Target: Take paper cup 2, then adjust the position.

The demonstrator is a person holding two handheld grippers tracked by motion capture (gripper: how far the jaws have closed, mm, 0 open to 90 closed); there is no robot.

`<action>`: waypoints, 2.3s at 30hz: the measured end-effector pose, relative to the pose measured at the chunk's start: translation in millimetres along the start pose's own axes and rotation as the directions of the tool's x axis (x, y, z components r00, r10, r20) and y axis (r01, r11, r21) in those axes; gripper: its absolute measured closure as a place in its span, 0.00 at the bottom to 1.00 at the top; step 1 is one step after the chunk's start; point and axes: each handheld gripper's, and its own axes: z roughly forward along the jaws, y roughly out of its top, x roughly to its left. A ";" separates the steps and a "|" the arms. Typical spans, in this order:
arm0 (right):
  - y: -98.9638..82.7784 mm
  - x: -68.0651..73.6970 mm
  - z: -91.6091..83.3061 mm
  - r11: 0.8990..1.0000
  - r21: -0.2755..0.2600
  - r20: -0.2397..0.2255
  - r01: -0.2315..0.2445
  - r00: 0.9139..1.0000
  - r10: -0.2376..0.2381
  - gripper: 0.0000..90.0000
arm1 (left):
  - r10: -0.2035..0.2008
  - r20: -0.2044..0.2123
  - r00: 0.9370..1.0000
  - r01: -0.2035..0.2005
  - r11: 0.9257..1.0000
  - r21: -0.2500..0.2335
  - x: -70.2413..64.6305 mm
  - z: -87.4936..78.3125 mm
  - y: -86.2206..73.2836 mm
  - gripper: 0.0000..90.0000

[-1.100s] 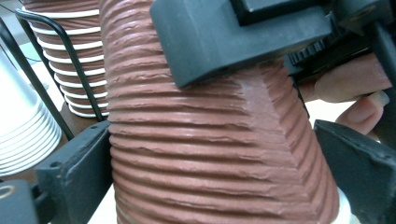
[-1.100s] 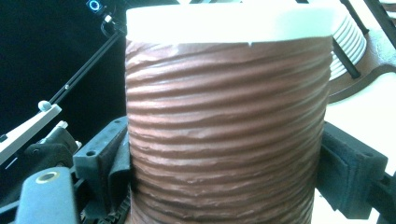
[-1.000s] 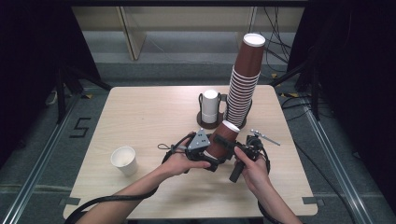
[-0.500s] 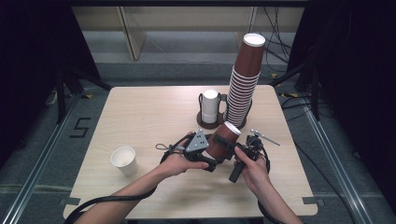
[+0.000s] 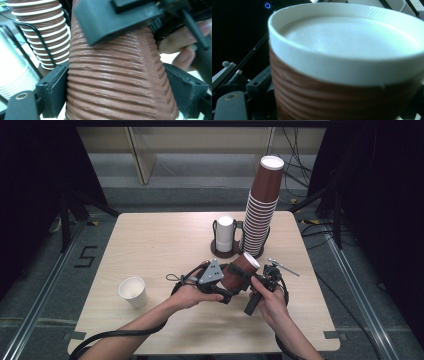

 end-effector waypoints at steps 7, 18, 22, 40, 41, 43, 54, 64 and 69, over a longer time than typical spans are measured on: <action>3.3 1.6 -3.4 1.000 0.005 0.002 0.022 1.000 -0.022 0.13 | 0.038 -0.011 0.999 -0.038 0.999 0.022 4.1 -5.8 1.4 0.17; 4.4 3.0 -12.9 0.998 0.035 -0.006 0.052 0.999 -0.052 0.12 | 0.054 -0.015 0.998 -0.054 0.997 0.047 6.6 -15.3 -3.3 0.17; 6.0 0.6 -17.4 0.998 0.041 -0.006 0.053 0.999 -0.053 0.12 | 0.079 -0.015 0.997 -0.077 0.994 0.072 8.6 -19.2 -4.5 0.17; 9.4 -9.1 -42.9 0.921 0.223 0.011 0.318 0.944 -0.329 0.16 | 0.104 0.000 0.995 -0.103 0.981 0.162 15.6 -43.4 -12.3 0.17; 10.4 -11.3 -44.6 0.913 0.227 0.012 0.339 0.937 -0.350 0.16 | 0.103 -0.006 0.995 -0.100 0.982 0.159 16.0 -44.2 -12.5 0.17; 10.1 -14.3 -46.0 0.906 0.242 0.028 0.347 0.931 -0.364 0.16 | 0.108 -0.001 0.994 -0.107 0.980 0.168 17.8 -46.4 -12.2 0.17; 8.4 -21.2 -42.0 0.780 0.424 0.000 0.460 0.861 -0.508 0.17 | 0.143 0.043 0.989 -0.149 0.963 0.224 17.6 -54.1 -15.2 0.17; 12.9 -21.5 -42.6 0.545 0.582 -0.101 0.604 0.718 -0.688 0.20 | 0.241 0.159 0.957 -0.282 0.901 0.330 15.2 -64.5 -13.6 0.16; 12.1 -16.8 -38.2 0.387 0.651 -0.197 0.654 0.637 -0.745 0.20 | 0.269 0.226 0.936 -0.341 0.852 0.397 15.3 -64.6 -10.9 0.16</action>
